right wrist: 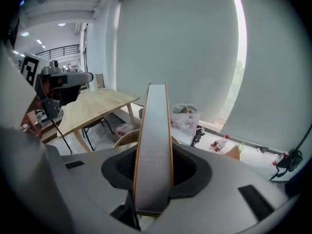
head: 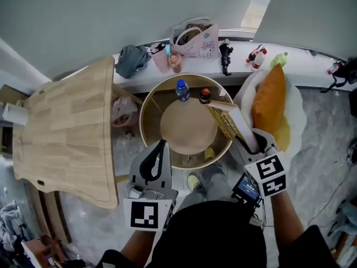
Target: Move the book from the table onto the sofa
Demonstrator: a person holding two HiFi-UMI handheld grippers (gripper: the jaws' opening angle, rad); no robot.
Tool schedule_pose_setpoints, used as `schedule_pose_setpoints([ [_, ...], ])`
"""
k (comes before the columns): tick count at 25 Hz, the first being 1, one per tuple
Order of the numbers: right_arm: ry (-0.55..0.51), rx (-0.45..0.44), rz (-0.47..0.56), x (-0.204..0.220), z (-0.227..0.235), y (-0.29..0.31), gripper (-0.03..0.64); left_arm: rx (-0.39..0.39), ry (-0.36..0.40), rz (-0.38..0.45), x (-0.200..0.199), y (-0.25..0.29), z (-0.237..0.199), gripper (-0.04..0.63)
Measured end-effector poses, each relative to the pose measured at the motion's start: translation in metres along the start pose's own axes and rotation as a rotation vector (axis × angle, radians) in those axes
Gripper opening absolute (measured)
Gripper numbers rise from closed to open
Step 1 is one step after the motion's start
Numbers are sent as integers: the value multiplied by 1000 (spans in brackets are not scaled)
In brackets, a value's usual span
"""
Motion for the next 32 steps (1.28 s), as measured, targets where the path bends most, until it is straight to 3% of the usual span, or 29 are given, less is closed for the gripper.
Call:
schedule_pose_setpoints([
  [7, 113, 101, 88, 13, -8, -78, 147, 120, 43, 42, -12, -27, 23, 6],
  [14, 179, 240, 99, 39, -8, -139, 147, 237, 69, 62, -15, -30, 54, 6],
  [23, 278, 449, 99, 92, 22, -222, 146, 456, 122, 74, -20, -3, 134, 6],
  [32, 403, 611, 77, 166, 71, -304, 146, 623, 165, 51, -19, 30, 246, 6],
])
Point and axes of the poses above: the fingertips, and each gripper's own axes: y forward along the fingers, z to its right, x out of its underside, the point moved 6 cm from there along -y, backward along the fingers, and after that the axes turned 7 degrees about -y, right-handed, at the moved point
